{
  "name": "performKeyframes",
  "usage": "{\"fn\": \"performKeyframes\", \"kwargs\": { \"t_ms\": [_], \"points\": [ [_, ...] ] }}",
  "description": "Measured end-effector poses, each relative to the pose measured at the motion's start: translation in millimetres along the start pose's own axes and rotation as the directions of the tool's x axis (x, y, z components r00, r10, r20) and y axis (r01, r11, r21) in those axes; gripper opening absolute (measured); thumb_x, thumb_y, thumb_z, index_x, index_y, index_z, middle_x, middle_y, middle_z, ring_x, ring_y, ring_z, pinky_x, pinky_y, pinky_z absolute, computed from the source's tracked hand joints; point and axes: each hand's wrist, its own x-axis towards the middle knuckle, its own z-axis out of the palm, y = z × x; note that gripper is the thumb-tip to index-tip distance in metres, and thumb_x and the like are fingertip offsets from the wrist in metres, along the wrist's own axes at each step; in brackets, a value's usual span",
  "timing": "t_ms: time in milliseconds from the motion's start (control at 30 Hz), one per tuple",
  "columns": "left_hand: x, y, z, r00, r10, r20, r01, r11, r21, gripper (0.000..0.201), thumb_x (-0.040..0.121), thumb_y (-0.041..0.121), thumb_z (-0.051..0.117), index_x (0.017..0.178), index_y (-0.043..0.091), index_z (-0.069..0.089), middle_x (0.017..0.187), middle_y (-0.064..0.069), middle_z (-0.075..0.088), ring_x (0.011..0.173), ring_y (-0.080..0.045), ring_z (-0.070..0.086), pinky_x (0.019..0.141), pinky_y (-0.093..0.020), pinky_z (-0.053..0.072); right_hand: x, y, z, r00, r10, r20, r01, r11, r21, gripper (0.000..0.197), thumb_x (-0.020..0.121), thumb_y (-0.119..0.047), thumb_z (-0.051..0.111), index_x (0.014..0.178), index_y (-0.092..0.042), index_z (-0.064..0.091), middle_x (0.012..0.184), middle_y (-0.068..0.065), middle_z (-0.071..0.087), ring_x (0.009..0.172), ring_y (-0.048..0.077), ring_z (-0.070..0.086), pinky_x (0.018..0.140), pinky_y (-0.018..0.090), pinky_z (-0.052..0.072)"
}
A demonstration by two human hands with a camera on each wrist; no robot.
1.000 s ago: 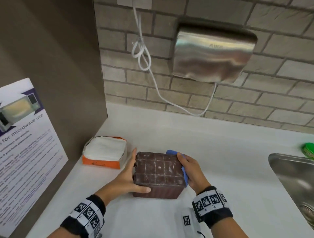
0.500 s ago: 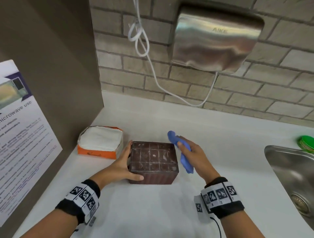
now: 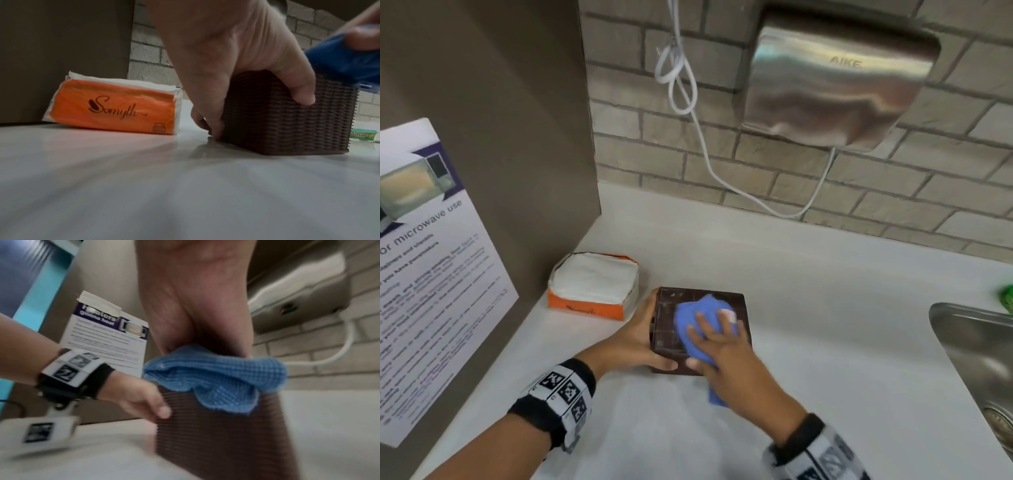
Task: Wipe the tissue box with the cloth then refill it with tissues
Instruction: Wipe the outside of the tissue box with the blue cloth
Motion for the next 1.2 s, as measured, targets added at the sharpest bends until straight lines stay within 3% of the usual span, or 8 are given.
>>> {"fn": "performKeyframes", "kwargs": {
  "t_ms": [333, 467, 600, 733, 900, 1000, 1100, 1200],
  "points": [
    [1.2, 0.0, 2.2, 0.997, -0.071, -0.042, 0.07, 0.997, -0.032, 0.129, 0.051, 0.026, 0.096, 0.145, 0.048, 0.01, 0.142, 0.016, 0.038, 0.128, -0.004, 0.047, 0.103, -0.033, 0.049, 83.5, 46.0, -5.4, 0.936, 0.304, -0.178, -0.296, 0.953, 0.073, 0.049, 0.1, -0.046, 0.02, 0.147, -0.033, 0.027, 0.159, -0.004, 0.018, 0.148, 0.032, 0.001, 0.119, 0.052, 0.009],
    [1.7, -1.6, 0.8, 0.997, -0.032, -0.068, 0.035, 0.999, 0.04, 0.125, 0.049, 0.03, 0.096, 0.145, 0.041, 0.017, 0.145, 0.009, 0.038, 0.131, -0.008, 0.046, 0.104, -0.038, 0.048, 69.3, 3.8, 8.0, 0.975, 0.156, -0.16, -0.163, 0.986, -0.033, 0.084, 0.078, -0.054, -0.007, 0.147, -0.025, 0.029, 0.158, -0.004, 0.024, 0.147, 0.035, 0.007, 0.118, 0.049, 0.015],
    [2.1, -4.0, -1.4, 0.999, 0.007, -0.039, -0.005, 0.999, 0.048, 0.118, 0.058, 0.017, 0.09, 0.149, 0.032, 0.016, 0.149, 0.015, 0.034, 0.138, -0.002, 0.035, 0.109, -0.024, 0.041, 38.5, -36.1, 20.0, 0.986, 0.057, -0.156, -0.073, 0.993, -0.096, 0.063, 0.085, -0.046, 0.017, 0.134, -0.03, 0.054, 0.145, -0.01, 0.047, 0.142, 0.031, 0.03, 0.11, 0.041, 0.039],
    [1.9, -2.5, -0.9, 0.999, 0.008, -0.037, -0.007, 1.0, 0.026, 0.122, 0.058, 0.012, 0.091, 0.148, 0.039, 0.013, 0.149, 0.02, 0.032, 0.137, 0.003, 0.035, 0.108, -0.022, 0.041, 64.5, -25.3, 7.4, 0.993, -0.004, -0.121, 0.001, 1.0, -0.026, 0.045, 0.102, -0.029, 0.035, 0.147, -0.023, 0.033, 0.159, -0.005, 0.021, 0.149, 0.027, -0.001, 0.121, 0.038, 0.002],
    [4.2, -0.2, 0.5, 0.998, 0.0, -0.064, 0.002, 0.999, 0.039, 0.125, 0.056, 0.017, 0.092, 0.141, 0.053, 0.009, 0.147, 0.029, 0.029, 0.134, 0.012, 0.033, 0.106, -0.016, 0.039, 90.0, -23.1, 10.0, 0.999, 0.006, -0.049, -0.014, 0.984, -0.175, 0.056, 0.095, -0.028, 0.049, 0.147, -0.015, 0.031, 0.16, 0.006, 0.014, 0.148, 0.032, -0.003, 0.12, 0.049, 0.002],
    [6.2, -9.0, -2.9, 0.999, -0.034, -0.031, 0.034, 0.999, 0.009, 0.109, 0.063, 0.012, 0.09, 0.143, 0.033, 0.019, 0.142, 0.021, 0.039, 0.129, 0.014, 0.038, 0.099, -0.006, 0.037, 70.3, -33.6, 25.9, 1.0, -0.014, -0.016, 0.009, 0.971, -0.24, 0.057, 0.095, -0.026, 0.047, 0.148, -0.014, 0.029, 0.161, 0.007, 0.011, 0.146, 0.034, -0.014, 0.121, 0.048, -0.002],
    [5.8, -10.5, -6.3, 0.998, -0.054, -0.032, 0.055, 0.998, 0.014, 0.133, 0.048, 0.071, 0.081, 0.145, -0.002, 0.027, 0.14, -0.007, 0.047, 0.135, -0.018, 0.044, 0.106, -0.014, 0.038, 45.5, -36.7, 34.2, 0.994, -0.083, -0.065, 0.06, 0.953, -0.296, 0.059, 0.068, -0.056, 0.069, 0.121, -0.033, 0.065, 0.134, -0.009, 0.059, 0.144, 0.032, 0.011, 0.11, 0.034, 0.036],
    [8.9, -4.5, -4.7, 0.998, -0.048, -0.048, 0.05, 0.997, 0.053, 0.124, 0.049, 0.05, 0.091, 0.146, 0.032, 0.017, 0.147, 0.007, 0.038, 0.134, -0.007, 0.042, 0.111, -0.029, 0.038, 32.6, -0.8, 47.7, 0.966, -0.117, -0.232, 0.039, 0.948, -0.317, 0.048, 0.049, -0.05, 0.063, 0.096, -0.045, 0.072, 0.104, -0.02, 0.073, 0.148, 0.029, -0.006, 0.11, 0.028, 0.02]
  ]
}}
